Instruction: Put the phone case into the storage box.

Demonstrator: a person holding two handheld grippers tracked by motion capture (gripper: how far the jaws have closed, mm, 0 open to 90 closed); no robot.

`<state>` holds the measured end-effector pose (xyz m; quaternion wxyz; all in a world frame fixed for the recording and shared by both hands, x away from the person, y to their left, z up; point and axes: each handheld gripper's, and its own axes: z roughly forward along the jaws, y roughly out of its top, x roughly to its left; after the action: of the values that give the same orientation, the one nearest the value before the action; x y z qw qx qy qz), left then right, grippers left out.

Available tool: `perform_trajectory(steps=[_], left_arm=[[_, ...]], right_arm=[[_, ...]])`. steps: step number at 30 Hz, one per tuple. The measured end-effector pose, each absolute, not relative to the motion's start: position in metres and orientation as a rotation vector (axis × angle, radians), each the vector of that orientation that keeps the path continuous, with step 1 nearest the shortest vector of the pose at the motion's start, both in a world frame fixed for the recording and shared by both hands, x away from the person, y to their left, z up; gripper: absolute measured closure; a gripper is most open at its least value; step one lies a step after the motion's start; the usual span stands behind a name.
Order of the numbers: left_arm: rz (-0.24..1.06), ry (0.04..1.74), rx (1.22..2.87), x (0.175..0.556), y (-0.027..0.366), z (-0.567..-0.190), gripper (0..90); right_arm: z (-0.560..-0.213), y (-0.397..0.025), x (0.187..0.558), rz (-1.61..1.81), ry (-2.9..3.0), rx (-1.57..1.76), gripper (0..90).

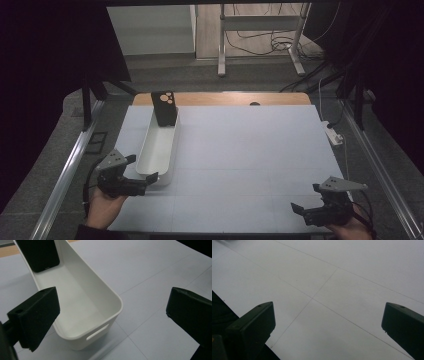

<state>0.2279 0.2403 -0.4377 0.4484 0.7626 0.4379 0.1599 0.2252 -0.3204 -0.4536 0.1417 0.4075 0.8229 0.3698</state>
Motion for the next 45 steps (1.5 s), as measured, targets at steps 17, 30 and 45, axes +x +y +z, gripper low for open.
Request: perform_trajectory(steps=[17, 30, 45], left_arm=[[0.433, 1.108, 1.871, 0.201, 0.250, -0.442, 0.0], [0.452, 1.133, 1.886, 0.184, 0.255, -0.446, 0.0], [0.462, 1.181, 1.879, 0.166, 0.265, -0.455, 0.0]], right_arm=[[-0.454, -0.319, 0.225, 1.067, 2.377, 1.175, 0.0], [-0.454, -0.320, 0.225, 1.067, 2.376, 1.176, 0.0], [-0.454, -0.319, 0.225, 1.063, 2.379, 1.176, 0.0]])
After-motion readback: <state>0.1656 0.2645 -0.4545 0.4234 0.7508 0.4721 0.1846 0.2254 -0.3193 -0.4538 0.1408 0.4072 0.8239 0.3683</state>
